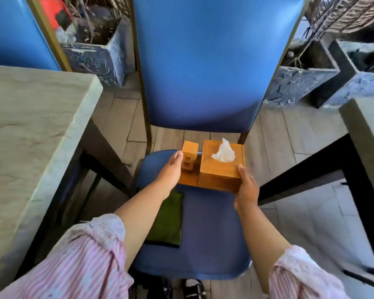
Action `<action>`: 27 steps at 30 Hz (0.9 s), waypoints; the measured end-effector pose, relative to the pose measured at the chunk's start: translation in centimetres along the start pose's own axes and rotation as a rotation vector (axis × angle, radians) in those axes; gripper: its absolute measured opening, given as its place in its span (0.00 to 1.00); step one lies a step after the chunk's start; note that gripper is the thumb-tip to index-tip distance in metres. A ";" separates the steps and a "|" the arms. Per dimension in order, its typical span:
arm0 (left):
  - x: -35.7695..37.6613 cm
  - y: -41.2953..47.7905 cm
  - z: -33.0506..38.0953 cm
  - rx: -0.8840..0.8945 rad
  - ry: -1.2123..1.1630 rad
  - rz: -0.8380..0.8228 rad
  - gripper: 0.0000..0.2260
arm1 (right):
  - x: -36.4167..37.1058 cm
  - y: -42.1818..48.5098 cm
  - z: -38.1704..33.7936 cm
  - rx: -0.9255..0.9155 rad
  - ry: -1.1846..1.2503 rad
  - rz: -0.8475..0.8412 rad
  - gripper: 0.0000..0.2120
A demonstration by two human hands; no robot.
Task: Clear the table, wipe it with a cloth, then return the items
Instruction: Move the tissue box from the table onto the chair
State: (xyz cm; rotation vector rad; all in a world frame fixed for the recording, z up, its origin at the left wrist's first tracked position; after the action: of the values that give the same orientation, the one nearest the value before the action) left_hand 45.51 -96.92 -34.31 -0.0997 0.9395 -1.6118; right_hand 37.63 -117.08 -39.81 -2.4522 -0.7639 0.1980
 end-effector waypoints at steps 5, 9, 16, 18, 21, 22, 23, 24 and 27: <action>1.3 2.2 -1.7 -0.002 0.001 -0.037 0.27 | 0.4 2.6 1.9 0.030 0.010 -0.038 0.21; 1.7 1.6 -1.8 0.099 -0.002 -0.063 0.24 | 0.1 2.9 2.7 0.050 -0.026 -0.045 0.15; 2.3 1.1 -2.0 0.126 -0.004 -0.075 0.24 | 0.2 2.1 1.9 -0.053 -0.184 -0.114 0.25; 2.3 1.0 -1.8 0.141 0.001 -0.064 0.23 | 0.1 1.8 1.9 -0.074 -0.208 -0.122 0.26; 2.2 0.9 -1.5 0.144 0.022 -0.048 0.22 | -0.1 1.9 2.0 -0.066 -0.202 -0.104 0.27; 2.2 0.9 -1.4 0.146 0.030 -0.050 0.22 | -0.2 1.8 2.1 -0.063 -0.198 -0.095 0.27; 2.1 0.9 -1.3 0.147 0.039 -0.055 0.22 | -0.2 1.7 2.2 -0.059 -0.194 -0.090 0.27; 2.1 0.9 -1.3 0.148 0.049 -0.061 0.22 | -0.3 1.6 2.3 -0.058 -0.196 -0.086 0.27; 2.2 0.9 -1.2 0.154 0.068 -0.072 0.22 | -0.6 1.6 2.3 -0.072 -0.246 -0.090 0.28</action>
State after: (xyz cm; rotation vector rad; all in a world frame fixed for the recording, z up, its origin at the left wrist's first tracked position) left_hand 44.96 -98.17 -36.55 0.0279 0.8685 -1.7580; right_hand 37.23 -117.38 -42.59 -2.4825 -1.0005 0.4515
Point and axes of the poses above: each hand's wrist, its own y-axis towards the middle knuckle, its own x-axis out of the palm, z = x × y, the point moved 6 cm from there along y, towards the middle knuckle, and after that the axes turned 7 degrees about z, right-handed, at the moved point
